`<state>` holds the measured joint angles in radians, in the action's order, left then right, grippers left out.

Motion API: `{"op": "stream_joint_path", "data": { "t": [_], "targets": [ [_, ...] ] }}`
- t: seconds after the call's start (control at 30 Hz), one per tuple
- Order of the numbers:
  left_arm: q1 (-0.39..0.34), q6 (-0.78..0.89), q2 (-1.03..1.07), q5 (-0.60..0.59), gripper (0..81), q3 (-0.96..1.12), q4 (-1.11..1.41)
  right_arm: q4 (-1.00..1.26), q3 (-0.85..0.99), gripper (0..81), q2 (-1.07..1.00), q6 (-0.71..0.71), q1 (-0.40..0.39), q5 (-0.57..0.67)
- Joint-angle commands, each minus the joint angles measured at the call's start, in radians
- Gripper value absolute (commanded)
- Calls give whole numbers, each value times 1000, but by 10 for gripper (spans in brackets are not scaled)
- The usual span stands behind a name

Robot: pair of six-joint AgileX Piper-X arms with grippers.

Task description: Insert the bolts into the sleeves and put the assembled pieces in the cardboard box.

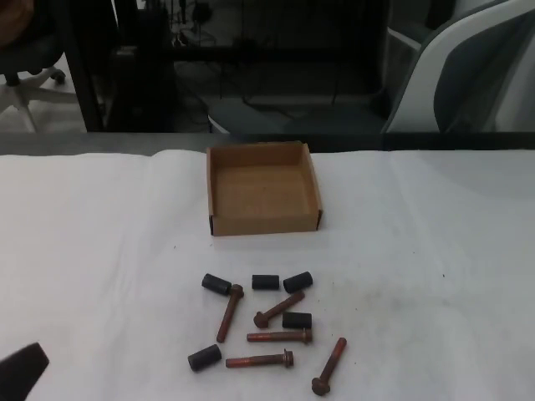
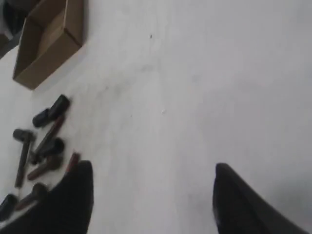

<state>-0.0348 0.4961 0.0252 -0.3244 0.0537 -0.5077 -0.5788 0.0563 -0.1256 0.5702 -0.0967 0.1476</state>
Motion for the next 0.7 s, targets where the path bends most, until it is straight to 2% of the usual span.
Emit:
{"op": "stream_joint_path", "data": {
  "t": [0.0,0.17,0.3,0.5,0.67],
  "targets": [
    [2,-33,76,-6,521,60,-1,-2,58,700,-146,37,-5,115],
    [2,-90,249,-30,521,159,0,0,188,700,-390,9,-63,193],
    [2,-155,384,-69,521,239,-4,0,315,700,-564,-108,-139,246],
    [2,-231,555,-96,521,365,-4,0,522,700,-822,-451,-269,270],
    [2,-286,620,-96,521,443,-4,0,666,700,-984,-867,-346,297]
  ]
}}
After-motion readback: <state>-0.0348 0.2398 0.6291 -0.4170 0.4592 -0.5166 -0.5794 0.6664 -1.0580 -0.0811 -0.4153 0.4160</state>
